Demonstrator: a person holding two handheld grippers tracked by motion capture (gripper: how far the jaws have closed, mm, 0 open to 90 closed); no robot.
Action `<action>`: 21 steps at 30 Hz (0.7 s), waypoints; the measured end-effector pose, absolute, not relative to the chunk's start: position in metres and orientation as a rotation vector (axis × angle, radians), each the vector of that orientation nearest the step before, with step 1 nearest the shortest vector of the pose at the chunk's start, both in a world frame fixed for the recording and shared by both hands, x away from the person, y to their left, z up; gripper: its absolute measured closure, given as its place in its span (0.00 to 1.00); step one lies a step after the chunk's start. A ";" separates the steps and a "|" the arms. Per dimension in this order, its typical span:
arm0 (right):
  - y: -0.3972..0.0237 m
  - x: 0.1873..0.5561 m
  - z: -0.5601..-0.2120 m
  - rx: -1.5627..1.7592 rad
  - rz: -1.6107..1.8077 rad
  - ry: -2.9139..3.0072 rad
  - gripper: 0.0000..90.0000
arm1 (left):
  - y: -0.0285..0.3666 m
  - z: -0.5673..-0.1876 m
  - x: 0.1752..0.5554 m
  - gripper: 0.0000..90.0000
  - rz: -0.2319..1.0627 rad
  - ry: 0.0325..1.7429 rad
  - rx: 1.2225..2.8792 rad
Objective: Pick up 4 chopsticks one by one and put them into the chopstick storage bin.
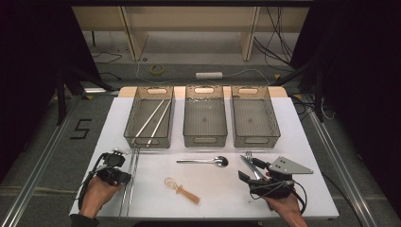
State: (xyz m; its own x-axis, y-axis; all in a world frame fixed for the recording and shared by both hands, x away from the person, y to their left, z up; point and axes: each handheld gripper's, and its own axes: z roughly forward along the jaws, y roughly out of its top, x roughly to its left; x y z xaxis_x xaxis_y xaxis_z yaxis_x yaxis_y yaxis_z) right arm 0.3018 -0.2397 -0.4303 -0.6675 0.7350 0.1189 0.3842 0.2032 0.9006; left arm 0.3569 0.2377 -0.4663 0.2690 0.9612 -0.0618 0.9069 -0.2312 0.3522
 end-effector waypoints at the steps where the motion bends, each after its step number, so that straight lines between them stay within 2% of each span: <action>1: -0.240 0.302 -0.430 1.050 1.452 2.147 0.33 | 0.238 -0.466 0.357 0.89 0.238 1.712 2.223; 21: -0.239 0.302 -0.431 1.055 1.444 2.148 0.33 | 0.238 -0.467 0.356 0.90 0.244 1.755 2.187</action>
State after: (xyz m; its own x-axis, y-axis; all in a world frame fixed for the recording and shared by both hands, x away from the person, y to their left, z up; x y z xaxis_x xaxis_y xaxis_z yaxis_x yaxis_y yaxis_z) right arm 0.3020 -0.2390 -0.4310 -0.6640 0.7385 0.1174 0.3873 0.2053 0.8988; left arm 0.3561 0.2376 -0.4668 0.2282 0.9711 -0.0693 0.9156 -0.1899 0.3544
